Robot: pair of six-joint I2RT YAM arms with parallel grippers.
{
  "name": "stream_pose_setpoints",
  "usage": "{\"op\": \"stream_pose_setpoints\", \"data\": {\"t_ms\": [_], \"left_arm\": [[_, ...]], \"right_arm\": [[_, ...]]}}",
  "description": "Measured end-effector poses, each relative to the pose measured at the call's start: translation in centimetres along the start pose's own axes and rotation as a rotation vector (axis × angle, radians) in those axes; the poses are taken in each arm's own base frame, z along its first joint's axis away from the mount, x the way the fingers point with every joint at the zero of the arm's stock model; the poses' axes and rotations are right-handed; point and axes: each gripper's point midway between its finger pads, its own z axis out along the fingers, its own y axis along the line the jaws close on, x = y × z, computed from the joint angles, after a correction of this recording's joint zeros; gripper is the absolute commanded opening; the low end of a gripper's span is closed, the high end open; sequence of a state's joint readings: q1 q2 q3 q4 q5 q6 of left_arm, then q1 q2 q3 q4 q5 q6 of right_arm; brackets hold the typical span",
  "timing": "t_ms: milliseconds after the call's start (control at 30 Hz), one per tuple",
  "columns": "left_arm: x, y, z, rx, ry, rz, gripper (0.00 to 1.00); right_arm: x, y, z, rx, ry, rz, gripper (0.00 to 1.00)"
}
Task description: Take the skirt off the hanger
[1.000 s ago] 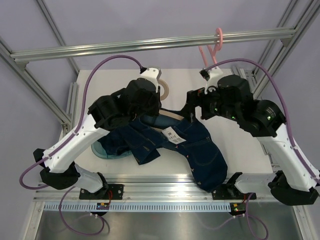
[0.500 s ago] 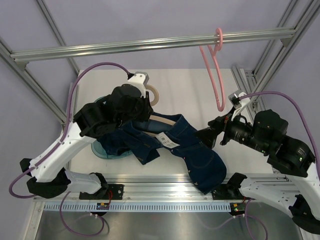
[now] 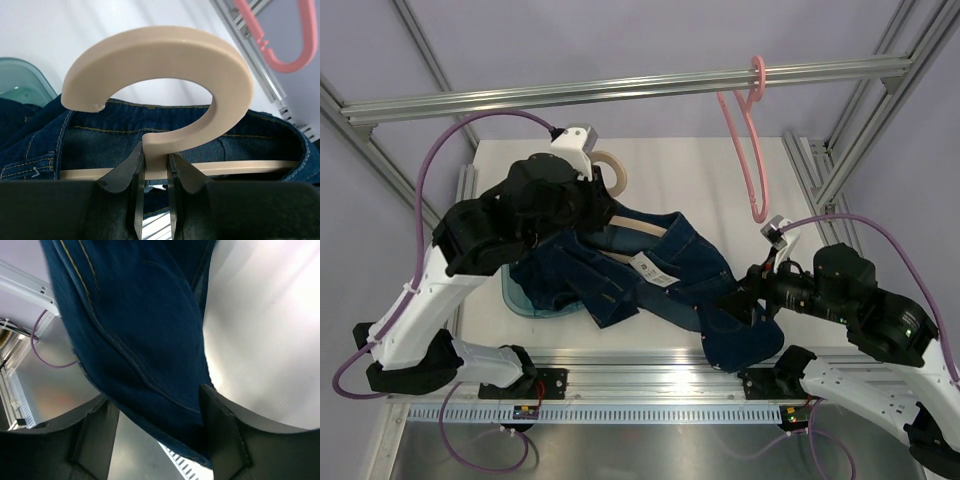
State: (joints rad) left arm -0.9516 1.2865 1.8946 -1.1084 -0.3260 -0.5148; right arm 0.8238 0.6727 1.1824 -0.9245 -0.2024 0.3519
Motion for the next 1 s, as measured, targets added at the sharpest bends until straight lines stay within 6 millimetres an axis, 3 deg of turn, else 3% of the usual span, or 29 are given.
{"op": "stream_pose_setpoints", "data": {"t_ms": [67,200,400,433,500,733,867,1000], "left_arm": [[-1.0,-0.3,-0.7,0.011,-0.019,-0.006,0.0],[-2.3,-0.7,-1.5,0.029,-0.048,-0.017,0.0],[-1.8,-0.7,-1.3,0.026,-0.027,-0.011,0.0],[-1.8,-0.7,-1.2,0.024,-0.024,-0.01,0.0],[-1.7,-0.7,-1.1,0.023,-0.02,-0.011,0.0],[-2.0,-1.1,-1.1,0.035,-0.03,-0.033,0.0],[-2.1,-1.8,-0.9,0.068,-0.042,-0.065,0.0],[-2.2,-3.2,-1.0,0.133,-0.058,-0.128,0.0]], "right_arm": [[0.2,0.1,-0.6,-0.01,-0.015,-0.001,0.67],[0.3,0.3,-1.3,-0.026,-0.036,-0.005,0.49],[0.3,0.4,-1.4,-0.024,-0.034,-0.005,0.44],[0.2,0.4,-1.5,-0.026,-0.039,-0.007,0.26],[-0.2,0.5,-1.8,-0.024,-0.049,-0.018,0.0],[-1.3,0.6,-3.2,-0.004,-0.113,0.014,0.0],[-2.6,0.5,-5.8,0.018,-0.24,0.062,0.0],[-4.2,0.7,-9.8,0.018,-0.399,0.101,0.0]]}}
